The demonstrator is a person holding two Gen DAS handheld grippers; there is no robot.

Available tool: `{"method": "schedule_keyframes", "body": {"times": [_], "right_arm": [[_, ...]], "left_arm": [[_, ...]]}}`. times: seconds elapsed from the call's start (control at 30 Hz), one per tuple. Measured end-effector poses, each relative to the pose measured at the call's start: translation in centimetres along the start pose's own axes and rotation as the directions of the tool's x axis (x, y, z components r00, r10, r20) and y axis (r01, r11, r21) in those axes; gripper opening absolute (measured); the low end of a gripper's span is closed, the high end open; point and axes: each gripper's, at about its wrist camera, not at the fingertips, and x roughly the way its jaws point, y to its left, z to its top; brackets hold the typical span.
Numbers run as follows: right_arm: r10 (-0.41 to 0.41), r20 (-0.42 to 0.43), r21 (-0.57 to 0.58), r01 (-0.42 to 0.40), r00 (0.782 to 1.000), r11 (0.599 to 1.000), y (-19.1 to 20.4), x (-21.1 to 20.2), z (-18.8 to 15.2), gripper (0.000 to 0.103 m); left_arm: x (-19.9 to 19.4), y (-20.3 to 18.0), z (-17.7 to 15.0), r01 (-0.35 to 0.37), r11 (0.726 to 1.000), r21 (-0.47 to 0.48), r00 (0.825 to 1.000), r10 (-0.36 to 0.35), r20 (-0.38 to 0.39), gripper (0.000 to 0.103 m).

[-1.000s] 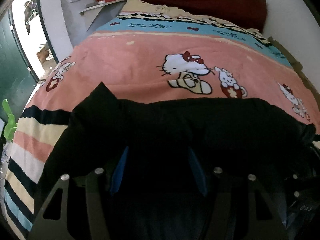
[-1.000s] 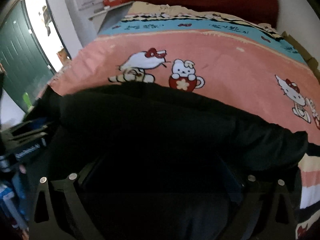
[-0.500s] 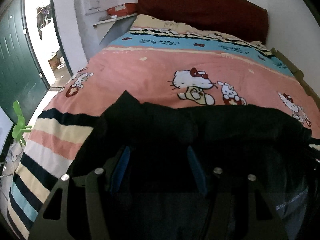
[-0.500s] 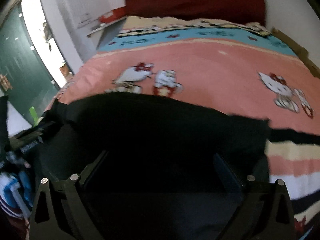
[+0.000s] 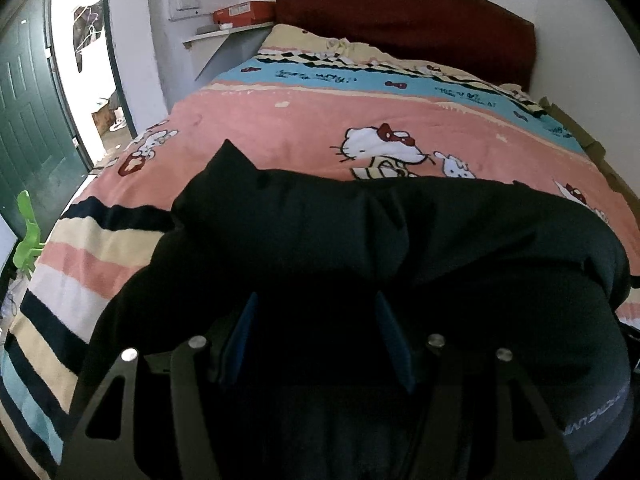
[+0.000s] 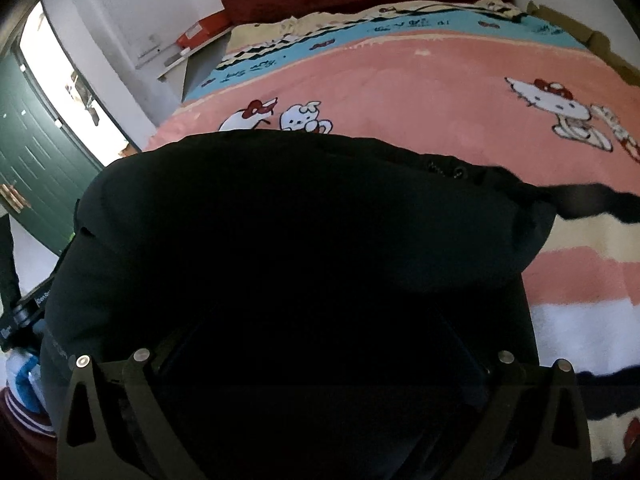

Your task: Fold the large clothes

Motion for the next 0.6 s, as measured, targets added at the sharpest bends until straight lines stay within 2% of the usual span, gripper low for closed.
{"method": "schedule_keyframes", "body": {"times": [0.6], "right_arm": [[0.028, 0.034, 0.031, -0.029, 0.999, 0.999, -0.3, 0.6, -1.2, 0.101]], "left_arm": [[0.4, -0.1, -0.7, -0.003, 1.0, -0.006, 0.999, 0.003, 0.034, 0.059]]}}
